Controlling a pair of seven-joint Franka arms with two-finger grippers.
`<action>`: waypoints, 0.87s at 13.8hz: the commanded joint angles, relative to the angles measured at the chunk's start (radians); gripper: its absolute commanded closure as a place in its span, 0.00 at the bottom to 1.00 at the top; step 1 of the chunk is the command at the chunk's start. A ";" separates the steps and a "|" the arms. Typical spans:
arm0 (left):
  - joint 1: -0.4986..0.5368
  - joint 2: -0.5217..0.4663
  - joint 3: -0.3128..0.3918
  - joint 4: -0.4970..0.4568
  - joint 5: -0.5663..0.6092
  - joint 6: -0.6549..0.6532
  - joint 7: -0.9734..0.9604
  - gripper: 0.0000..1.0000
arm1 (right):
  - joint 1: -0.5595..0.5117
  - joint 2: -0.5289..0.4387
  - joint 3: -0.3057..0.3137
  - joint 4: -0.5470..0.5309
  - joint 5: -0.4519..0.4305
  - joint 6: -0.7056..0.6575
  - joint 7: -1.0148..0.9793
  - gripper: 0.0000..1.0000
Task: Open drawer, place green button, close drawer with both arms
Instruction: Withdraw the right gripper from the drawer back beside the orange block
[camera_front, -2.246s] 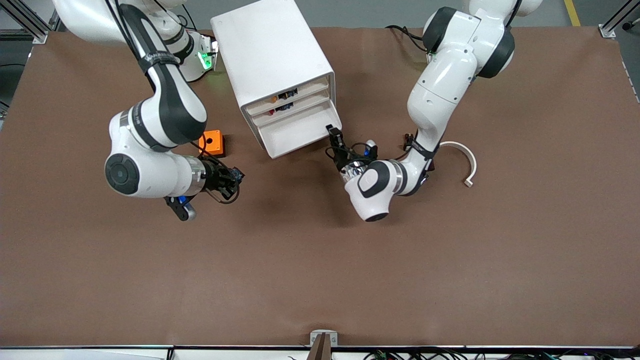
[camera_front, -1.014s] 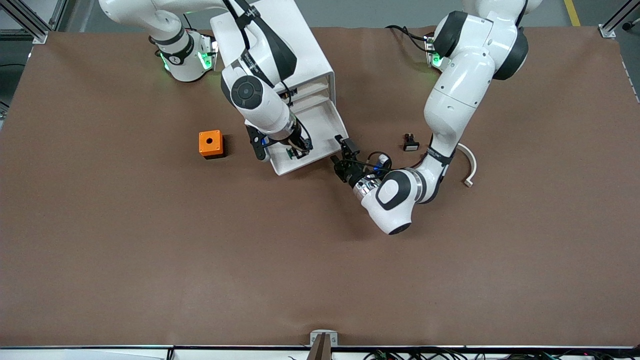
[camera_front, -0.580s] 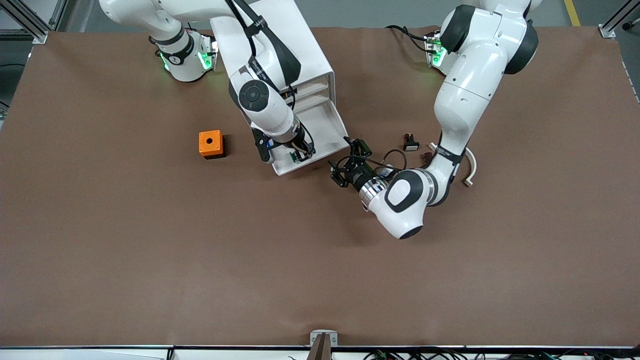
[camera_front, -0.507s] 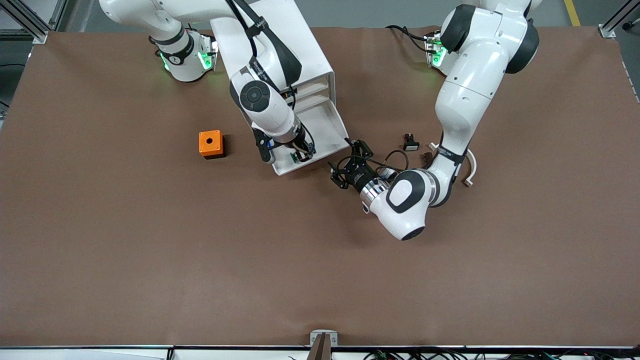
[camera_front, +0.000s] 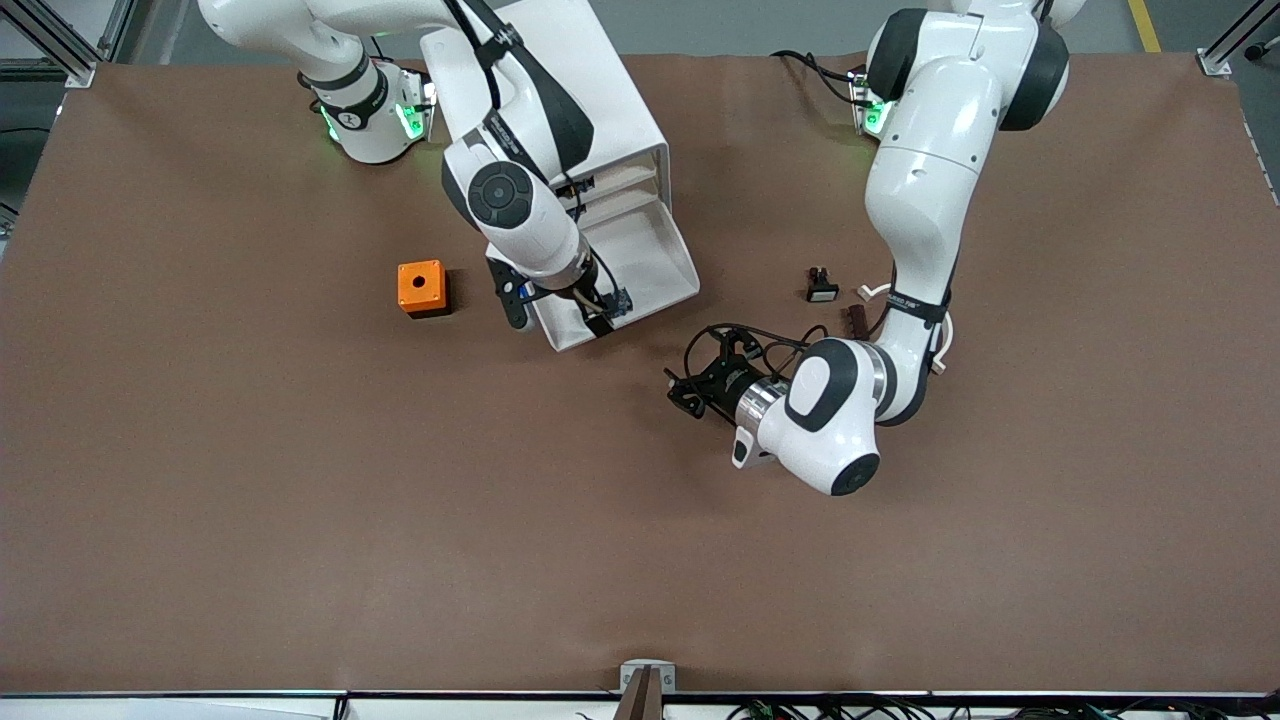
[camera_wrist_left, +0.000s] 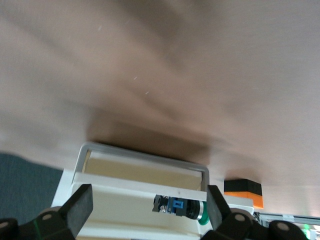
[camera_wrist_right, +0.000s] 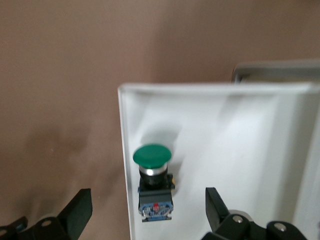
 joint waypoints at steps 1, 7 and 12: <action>-0.031 -0.054 0.024 -0.014 0.092 0.080 0.051 0.00 | -0.009 -0.040 -0.028 0.044 -0.139 -0.099 -0.018 0.00; -0.100 -0.085 0.029 -0.021 0.264 0.230 0.055 0.00 | -0.254 -0.130 -0.042 0.122 -0.164 -0.309 -0.619 0.00; -0.146 -0.086 0.028 -0.027 0.385 0.324 0.046 0.00 | -0.432 -0.140 -0.041 0.179 -0.163 -0.346 -1.038 0.00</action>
